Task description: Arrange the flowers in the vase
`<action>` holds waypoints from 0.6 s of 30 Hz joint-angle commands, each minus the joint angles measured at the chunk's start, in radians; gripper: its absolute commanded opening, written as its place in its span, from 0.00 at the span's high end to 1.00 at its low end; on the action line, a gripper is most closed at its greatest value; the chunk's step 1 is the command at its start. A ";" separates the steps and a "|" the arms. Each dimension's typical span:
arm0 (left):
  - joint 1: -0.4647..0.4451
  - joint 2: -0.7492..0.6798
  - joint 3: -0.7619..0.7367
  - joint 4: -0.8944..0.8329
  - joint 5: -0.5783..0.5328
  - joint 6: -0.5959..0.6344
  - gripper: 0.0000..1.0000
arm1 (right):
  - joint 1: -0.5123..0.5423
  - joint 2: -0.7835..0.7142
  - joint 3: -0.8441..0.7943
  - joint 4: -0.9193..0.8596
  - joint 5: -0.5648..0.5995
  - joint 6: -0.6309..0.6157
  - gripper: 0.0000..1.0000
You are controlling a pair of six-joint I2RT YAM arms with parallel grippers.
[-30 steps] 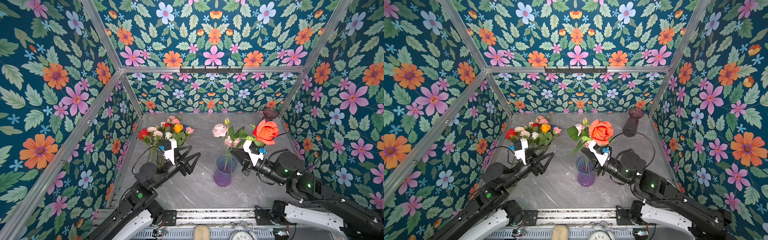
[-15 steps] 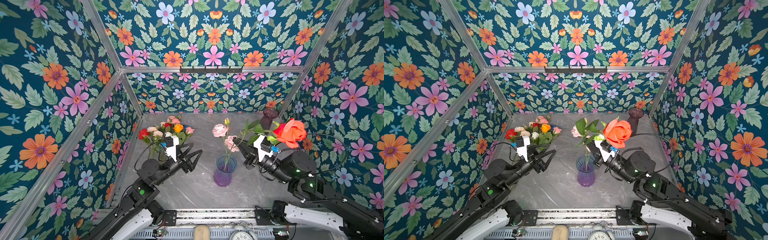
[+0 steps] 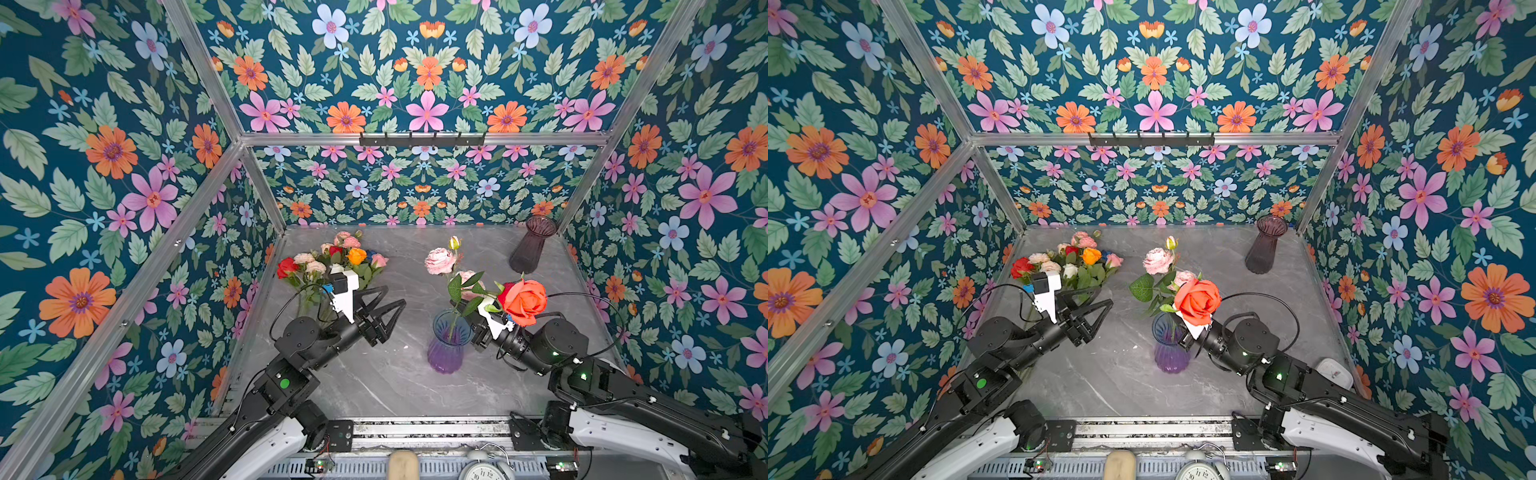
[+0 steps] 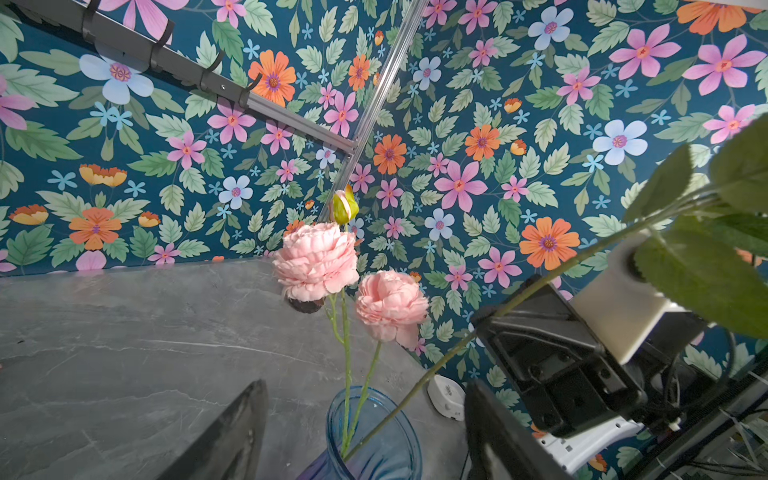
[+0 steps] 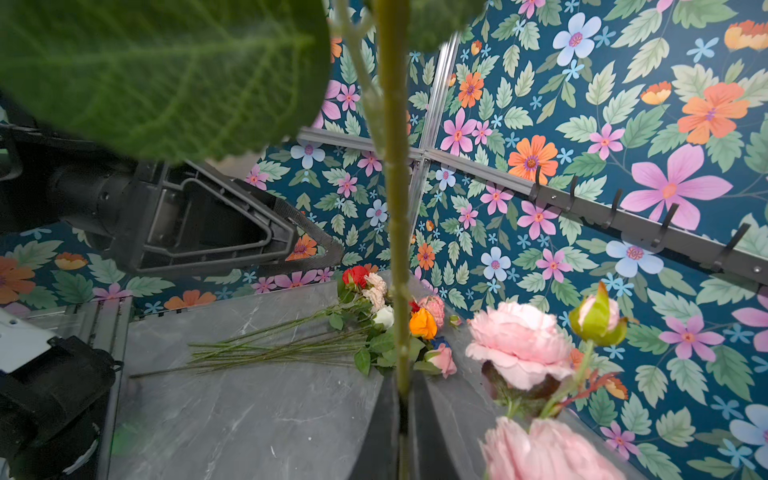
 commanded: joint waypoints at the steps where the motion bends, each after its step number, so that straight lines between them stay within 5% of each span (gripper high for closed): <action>1: 0.001 0.007 -0.002 0.032 0.009 -0.011 0.24 | 0.000 -0.014 -0.029 0.053 0.025 0.073 1.00; 18: 0.000 0.024 -0.015 0.058 0.020 -0.029 0.24 | 0.000 -0.018 -0.092 -0.081 0.141 0.187 1.00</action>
